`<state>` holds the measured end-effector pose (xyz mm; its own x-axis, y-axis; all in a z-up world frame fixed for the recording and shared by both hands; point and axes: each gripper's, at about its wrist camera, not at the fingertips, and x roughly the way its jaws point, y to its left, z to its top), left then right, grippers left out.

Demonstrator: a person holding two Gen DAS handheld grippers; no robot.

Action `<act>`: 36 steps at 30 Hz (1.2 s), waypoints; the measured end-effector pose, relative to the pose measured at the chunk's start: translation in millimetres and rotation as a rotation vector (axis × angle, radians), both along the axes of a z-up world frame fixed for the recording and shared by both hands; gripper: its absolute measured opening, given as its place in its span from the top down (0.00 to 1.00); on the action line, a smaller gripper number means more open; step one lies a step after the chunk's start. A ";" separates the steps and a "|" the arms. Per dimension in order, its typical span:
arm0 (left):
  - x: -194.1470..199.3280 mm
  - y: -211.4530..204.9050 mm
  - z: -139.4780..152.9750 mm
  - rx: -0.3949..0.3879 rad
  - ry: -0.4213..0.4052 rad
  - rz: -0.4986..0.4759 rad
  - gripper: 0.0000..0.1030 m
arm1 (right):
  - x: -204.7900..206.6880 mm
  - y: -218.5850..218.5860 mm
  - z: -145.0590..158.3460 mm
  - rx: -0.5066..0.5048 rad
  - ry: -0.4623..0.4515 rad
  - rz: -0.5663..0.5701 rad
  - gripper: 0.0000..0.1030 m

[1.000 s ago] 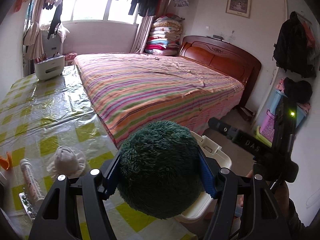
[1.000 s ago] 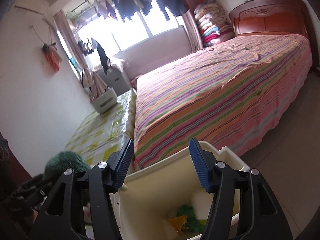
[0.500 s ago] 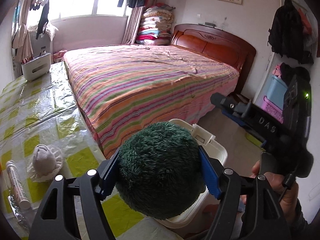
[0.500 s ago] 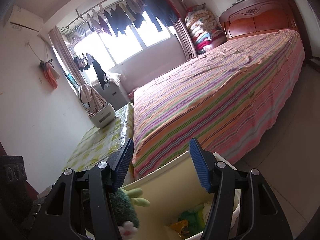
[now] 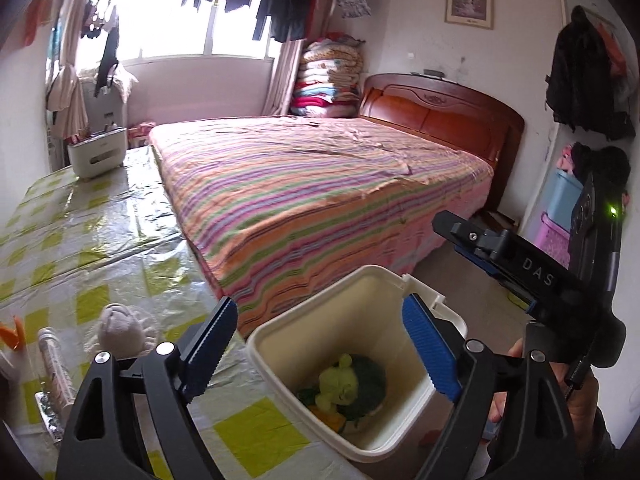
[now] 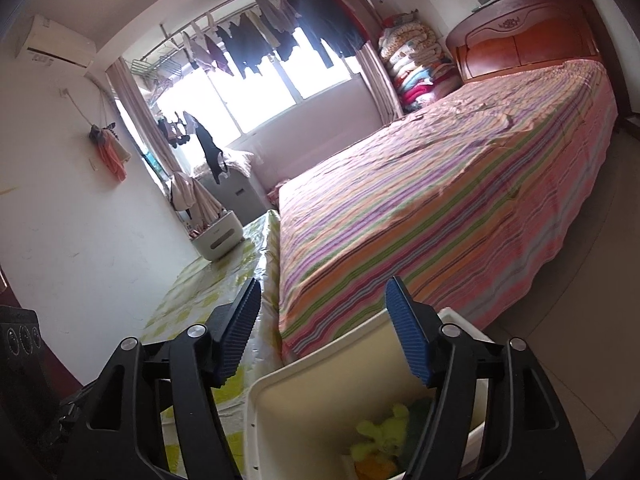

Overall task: Collect trash
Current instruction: 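Open the left tool to drop the green fuzzy ball into the bin, then move both open tools back over the remaining items on the table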

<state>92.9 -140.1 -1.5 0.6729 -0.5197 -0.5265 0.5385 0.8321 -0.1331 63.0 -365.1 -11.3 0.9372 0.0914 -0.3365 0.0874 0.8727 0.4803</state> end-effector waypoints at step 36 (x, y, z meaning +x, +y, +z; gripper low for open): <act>-29.7 235.1 -2.9 0.154 0.089 0.533 0.20 | 65.7 161.5 -8.7 -0.002 0.045 0.393 0.33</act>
